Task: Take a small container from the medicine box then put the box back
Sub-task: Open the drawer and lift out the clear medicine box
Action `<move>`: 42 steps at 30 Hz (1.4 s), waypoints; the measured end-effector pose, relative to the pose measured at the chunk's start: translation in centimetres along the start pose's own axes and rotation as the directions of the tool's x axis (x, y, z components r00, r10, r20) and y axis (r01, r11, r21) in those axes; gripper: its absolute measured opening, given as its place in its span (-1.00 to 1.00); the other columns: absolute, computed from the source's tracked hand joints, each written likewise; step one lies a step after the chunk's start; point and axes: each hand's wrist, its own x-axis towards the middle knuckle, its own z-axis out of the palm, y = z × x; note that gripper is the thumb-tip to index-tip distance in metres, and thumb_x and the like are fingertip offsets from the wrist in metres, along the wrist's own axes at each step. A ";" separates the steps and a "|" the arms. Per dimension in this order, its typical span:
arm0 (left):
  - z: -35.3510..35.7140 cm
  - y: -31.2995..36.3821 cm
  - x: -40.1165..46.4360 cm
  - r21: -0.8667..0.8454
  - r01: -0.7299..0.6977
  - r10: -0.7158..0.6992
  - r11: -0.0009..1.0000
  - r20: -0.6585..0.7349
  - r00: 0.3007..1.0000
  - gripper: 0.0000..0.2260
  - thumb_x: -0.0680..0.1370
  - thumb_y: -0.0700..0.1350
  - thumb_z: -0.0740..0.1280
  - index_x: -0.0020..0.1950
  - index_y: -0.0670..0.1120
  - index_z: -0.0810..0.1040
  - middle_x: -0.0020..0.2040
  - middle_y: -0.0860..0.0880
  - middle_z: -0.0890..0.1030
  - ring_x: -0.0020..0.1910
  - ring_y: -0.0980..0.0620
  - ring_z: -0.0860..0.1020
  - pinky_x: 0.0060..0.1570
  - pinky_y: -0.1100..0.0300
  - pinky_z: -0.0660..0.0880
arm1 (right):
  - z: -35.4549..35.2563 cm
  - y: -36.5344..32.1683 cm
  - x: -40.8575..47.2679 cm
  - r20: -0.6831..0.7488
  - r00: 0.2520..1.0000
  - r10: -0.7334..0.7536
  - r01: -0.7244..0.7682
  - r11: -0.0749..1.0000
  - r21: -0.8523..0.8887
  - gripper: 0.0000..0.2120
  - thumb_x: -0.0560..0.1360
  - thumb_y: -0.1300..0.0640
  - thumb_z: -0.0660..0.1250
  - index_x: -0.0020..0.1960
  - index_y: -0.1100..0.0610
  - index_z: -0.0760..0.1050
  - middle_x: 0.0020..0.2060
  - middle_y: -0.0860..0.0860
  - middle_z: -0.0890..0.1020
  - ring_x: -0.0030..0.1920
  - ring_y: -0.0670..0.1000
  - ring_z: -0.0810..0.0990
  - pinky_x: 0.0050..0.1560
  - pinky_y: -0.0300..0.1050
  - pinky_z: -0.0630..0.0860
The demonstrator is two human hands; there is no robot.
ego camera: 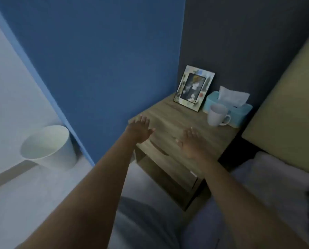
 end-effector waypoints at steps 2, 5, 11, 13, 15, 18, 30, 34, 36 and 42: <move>1.8 -0.2 1.6 -0.018 -0.004 0.004 1.000 0.045 0.999 -0.40 0.65 0.14 -0.08 0.57 -0.20 -0.06 0.60 -0.15 -0.07 0.58 -0.11 -0.12 0.52 -0.09 -0.07 | 1.8 0.4 1.4 0.030 0.999 0.010 -0.010 1.000 0.000 -0.36 0.65 -0.11 -0.13 0.56 0.27 -0.12 0.58 0.17 -0.08 0.58 0.10 -0.18 0.54 0.01 -0.18; 6.0 -1.0 3.3 -0.071 -0.011 0.015 0.997 0.056 0.998 -0.39 0.65 0.14 -0.08 0.57 -0.19 -0.09 0.60 -0.15 -0.11 0.58 -0.10 -0.15 0.52 -0.04 -0.12 | 5.2 1.3 3.5 0.025 1.000 0.017 -0.016 1.000 -0.025 -0.36 0.64 -0.13 -0.15 0.57 0.23 -0.12 0.58 0.15 -0.09 0.57 0.10 -0.21 0.56 0.03 -0.19; 11.9 -1.9 5.0 -0.440 0.088 -0.162 0.894 -0.135 0.977 -0.39 0.65 0.12 -0.06 0.57 -0.16 -0.17 0.60 -0.11 -0.15 0.57 -0.07 -0.22 0.53 0.05 -0.15 | 8.0 2.2 6.6 -0.100 0.995 -0.011 0.011 1.000 0.002 -0.40 0.64 -0.10 -0.13 0.58 0.19 -0.09 0.58 0.10 -0.07 0.58 0.07 -0.19 0.56 0.02 -0.18; 13.8 -1.5 5.2 -0.622 0.123 -0.275 0.773 -0.154 0.949 -0.40 0.66 0.09 -0.03 0.57 -0.17 -0.17 0.60 -0.11 -0.15 0.57 -0.05 -0.22 0.54 0.05 -0.16 | 8.6 2.6 6.9 -0.140 0.990 -0.018 0.020 1.000 0.012 -0.41 0.64 -0.09 -0.12 0.58 0.17 -0.07 0.58 0.07 -0.06 0.58 0.04 -0.18 0.53 0.00 -0.21; 15.8 -0.7 5.5 -0.761 0.165 -0.370 0.627 -0.104 0.923 -0.40 0.66 0.08 -0.04 0.57 -0.17 -0.18 0.60 -0.10 -0.16 0.57 -0.02 -0.23 0.55 0.04 -0.17 | 9.0 3.0 7.1 -0.163 0.986 -0.018 0.020 1.000 0.014 -0.41 0.64 -0.09 -0.12 0.58 0.15 -0.07 0.59 0.05 -0.06 0.58 0.01 -0.17 0.52 -0.03 -0.22; 17.8 0.9 5.9 -0.890 0.190 -0.434 0.416 -0.010 0.901 -0.41 0.65 0.09 -0.02 0.58 -0.15 -0.13 0.61 -0.11 -0.10 0.58 -0.02 -0.16 0.55 0.02 -0.14 | 9.3 3.2 7.4 -0.182 0.983 -0.012 0.013 1.000 0.005 -0.41 0.63 -0.10 -0.13 0.58 0.14 -0.08 0.58 0.05 -0.05 0.58 0.00 -0.16 0.53 -0.01 -0.20; 18.0 3.7 6.8 -0.952 0.114 -0.462 0.285 -0.033 0.886 -0.40 0.66 -0.06 0.02 0.57 -0.10 -0.26 0.58 -0.17 0.10 0.51 -0.15 0.22 0.46 0.04 0.14 | 9.2 3.0 7.3 -0.191 0.981 -0.014 0.019 0.999 0.027 -0.42 0.63 -0.10 -0.14 0.58 0.12 -0.09 0.59 0.03 -0.05 0.57 -0.02 -0.16 0.53 -0.02 -0.23; 18.2 4.0 6.4 -0.959 0.147 -0.483 0.242 0.012 0.876 -0.41 0.66 -0.08 0.01 0.57 -0.07 -0.28 0.58 -0.16 0.07 0.52 -0.15 0.19 0.45 0.07 0.12 | 9.3 3.0 7.1 -0.185 0.983 -0.014 0.021 0.999 0.035 -0.41 0.63 -0.10 -0.13 0.58 0.13 -0.10 0.59 0.03 -0.05 0.57 -0.03 -0.16 0.56 0.00 -0.20; 18.4 3.7 5.8 -0.960 0.147 -0.499 0.240 0.008 0.867 -0.43 0.67 -0.10 0.01 0.57 -0.07 -0.27 0.58 -0.14 0.07 0.52 -0.14 0.19 0.42 0.14 0.12 | 9.3 3.1 7.1 -0.185 0.983 -0.017 0.024 0.999 0.037 -0.41 0.63 -0.09 -0.13 0.58 0.14 -0.09 0.58 0.03 -0.03 0.58 -0.02 -0.14 0.56 0.01 -0.19; 19.3 1.9 2.6 -0.970 0.184 -0.519 0.157 0.078 0.851 -0.45 0.66 0.00 -0.01 0.57 0.02 -0.23 0.56 -0.19 0.15 0.50 -0.20 0.24 0.43 0.00 0.20 | 9.4 3.2 7.5 -0.182 0.983 -0.016 0.021 1.000 0.023 -0.42 0.63 -0.08 -0.11 0.58 0.15 -0.06 0.58 0.04 0.01 0.58 -0.01 -0.10 0.55 0.02 -0.16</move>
